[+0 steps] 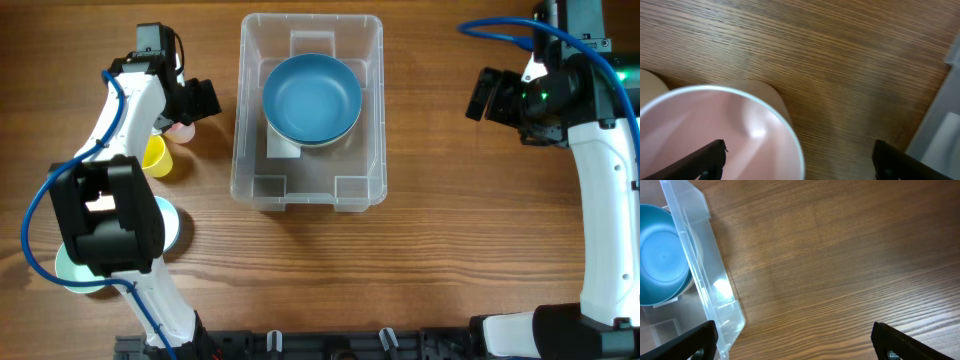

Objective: Pack container
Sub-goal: 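Grasp the pink cup with the left gripper and lift it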

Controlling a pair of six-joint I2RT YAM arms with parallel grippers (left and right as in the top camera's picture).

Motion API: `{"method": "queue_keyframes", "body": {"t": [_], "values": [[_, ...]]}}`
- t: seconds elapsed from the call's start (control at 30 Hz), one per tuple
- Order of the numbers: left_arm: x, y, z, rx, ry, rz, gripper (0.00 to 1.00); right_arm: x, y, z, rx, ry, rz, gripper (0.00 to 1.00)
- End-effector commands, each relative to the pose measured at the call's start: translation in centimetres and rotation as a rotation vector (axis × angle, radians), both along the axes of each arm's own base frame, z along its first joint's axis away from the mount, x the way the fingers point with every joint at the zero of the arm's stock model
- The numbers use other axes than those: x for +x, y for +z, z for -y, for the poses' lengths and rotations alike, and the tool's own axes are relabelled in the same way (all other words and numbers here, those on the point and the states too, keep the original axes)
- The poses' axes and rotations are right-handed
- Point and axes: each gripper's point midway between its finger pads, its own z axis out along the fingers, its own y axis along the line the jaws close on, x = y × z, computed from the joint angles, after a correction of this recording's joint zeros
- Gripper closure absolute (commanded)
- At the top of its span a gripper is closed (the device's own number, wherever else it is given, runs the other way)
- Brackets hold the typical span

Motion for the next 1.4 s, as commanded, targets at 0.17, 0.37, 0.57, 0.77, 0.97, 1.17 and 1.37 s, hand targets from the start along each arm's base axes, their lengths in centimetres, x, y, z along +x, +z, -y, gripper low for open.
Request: {"method": "queue_keyframes", "body": {"t": [0.17, 0.37, 0.57, 0.77, 0.97, 1.17, 1.37], "values": [[0.4, -0.5, -1.1, 0.052, 0.016, -0.005, 0.59, -0.3, 0.2, 0.2, -0.013, 0.006, 0.012, 0.00], [0.3, -2.7, -1.1, 0.050, 0.014, -0.044, 0.78, -0.4, 0.2, 0.2, -0.013, 0.006, 0.008, 0.00], [1.3, -2.5, -1.3, 0.064, 0.012, -0.011, 0.96, -0.5, 0.1, 0.2, -0.014, 0.006, 0.005, 0.00], [3.4, 1.5, -1.2, 0.081, -0.035, 0.056, 0.96, -0.4, 0.1, 0.2, -0.013, 0.006, 0.005, 0.00], [3.5, 12.5, 1.1, 0.085, -0.076, 0.189, 0.96, -0.3, 0.2, 0.2, -0.013, 0.006, 0.013, 0.00], [-3.3, 21.2, 10.1, 0.022, -0.286, 0.231, 0.96, -0.1, 0.3, 0.2, -0.012, 0.006, 0.022, 0.00], [-8.6, 21.3, 20.5, -0.077, -0.559, 0.178, 0.96, 0.4, 0.7, 1.5, -0.007, -0.046, 0.055, 0.00]]}}
